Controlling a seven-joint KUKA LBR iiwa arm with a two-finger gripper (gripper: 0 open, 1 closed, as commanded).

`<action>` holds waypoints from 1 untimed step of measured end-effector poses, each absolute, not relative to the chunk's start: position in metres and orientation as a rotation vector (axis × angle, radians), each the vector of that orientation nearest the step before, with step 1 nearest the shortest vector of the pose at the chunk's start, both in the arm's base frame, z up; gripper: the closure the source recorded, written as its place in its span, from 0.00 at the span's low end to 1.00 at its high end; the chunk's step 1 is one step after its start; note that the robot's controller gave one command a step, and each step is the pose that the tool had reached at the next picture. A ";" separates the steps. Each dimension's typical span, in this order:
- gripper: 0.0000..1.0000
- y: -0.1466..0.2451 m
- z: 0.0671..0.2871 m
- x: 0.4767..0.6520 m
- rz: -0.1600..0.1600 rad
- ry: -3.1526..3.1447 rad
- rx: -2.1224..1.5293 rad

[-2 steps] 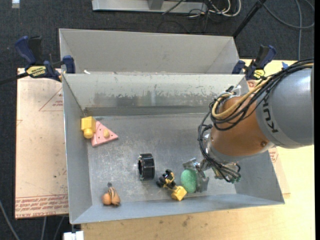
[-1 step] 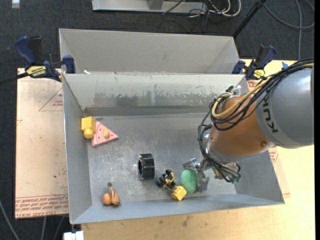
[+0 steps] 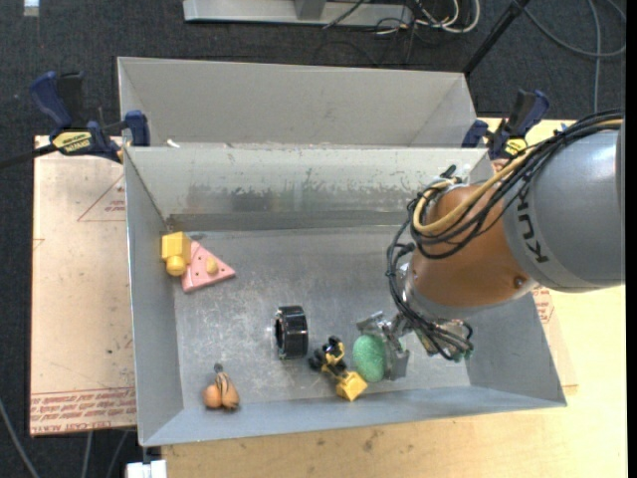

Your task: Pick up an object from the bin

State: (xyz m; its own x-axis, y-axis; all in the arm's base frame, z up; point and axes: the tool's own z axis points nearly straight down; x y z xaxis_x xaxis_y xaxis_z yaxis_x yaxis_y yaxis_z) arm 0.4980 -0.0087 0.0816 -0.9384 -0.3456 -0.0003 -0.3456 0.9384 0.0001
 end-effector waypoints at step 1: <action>1.00 0.008 0.195 0.514 0.001 3.082 -0.594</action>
Offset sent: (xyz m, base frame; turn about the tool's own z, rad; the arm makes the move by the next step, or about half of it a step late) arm 0.0000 0.0000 0.0000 0.0000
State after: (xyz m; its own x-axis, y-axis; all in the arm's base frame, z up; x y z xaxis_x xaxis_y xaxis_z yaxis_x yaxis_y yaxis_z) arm 0.5144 0.0078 0.1951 -0.9284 -0.3716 -0.0030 -0.3716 0.9284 0.0000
